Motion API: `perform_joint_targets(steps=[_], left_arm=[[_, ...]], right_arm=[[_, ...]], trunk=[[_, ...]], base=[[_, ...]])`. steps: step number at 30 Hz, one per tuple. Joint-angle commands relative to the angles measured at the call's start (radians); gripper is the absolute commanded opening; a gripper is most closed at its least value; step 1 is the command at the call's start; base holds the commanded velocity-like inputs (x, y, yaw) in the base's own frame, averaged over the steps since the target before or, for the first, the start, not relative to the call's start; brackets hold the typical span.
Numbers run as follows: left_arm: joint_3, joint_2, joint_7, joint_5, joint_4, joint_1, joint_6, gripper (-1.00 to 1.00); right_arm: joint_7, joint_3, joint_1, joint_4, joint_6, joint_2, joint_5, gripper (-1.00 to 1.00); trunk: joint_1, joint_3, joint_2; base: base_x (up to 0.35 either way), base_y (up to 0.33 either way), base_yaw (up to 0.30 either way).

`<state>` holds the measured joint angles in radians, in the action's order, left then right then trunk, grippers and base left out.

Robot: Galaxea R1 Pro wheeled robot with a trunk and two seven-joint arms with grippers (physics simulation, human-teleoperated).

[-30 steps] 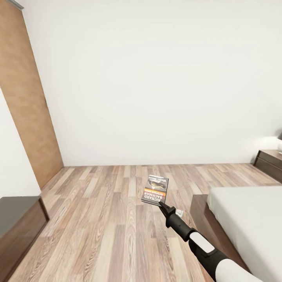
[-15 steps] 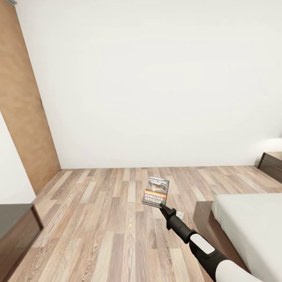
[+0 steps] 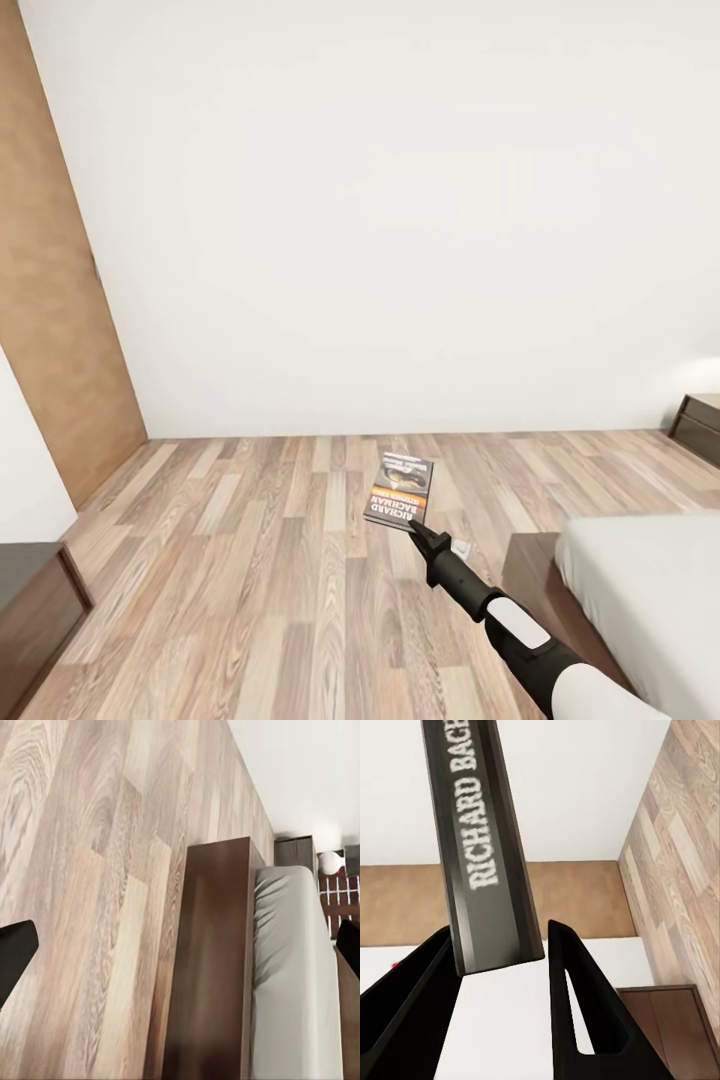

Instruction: In the bedroom, move the book from the bed onto either nightstand, and place the two sandals side by side next to the bed.

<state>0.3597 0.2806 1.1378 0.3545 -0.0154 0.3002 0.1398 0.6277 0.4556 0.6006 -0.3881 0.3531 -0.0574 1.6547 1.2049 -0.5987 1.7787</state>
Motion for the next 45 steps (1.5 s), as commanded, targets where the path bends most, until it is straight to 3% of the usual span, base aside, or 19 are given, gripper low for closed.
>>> perform_joint_targets(steps=[1, 45], left_arm=[[0.005, 0.0, 0.003, -0.002, 0.0, 0.001, 0.011, 1.0], [0.005, 0.0, 0.003, -0.002, 0.0, 0.001, 0.011, 1.0]], right_arm=[[0.002, 0.005, 0.001, 0.0, 0.005, -0.001, 0.013, -1.0], [0.007, 0.005, 0.001, 0.002, 0.005, -0.001, 0.014, -1.0]], trunk=[[0.0, -0.001, 0.0], [0.0, -0.001, 0.0]], base=[[0.247, 0.0, 0.0], [0.247, 0.001, 0.0]])
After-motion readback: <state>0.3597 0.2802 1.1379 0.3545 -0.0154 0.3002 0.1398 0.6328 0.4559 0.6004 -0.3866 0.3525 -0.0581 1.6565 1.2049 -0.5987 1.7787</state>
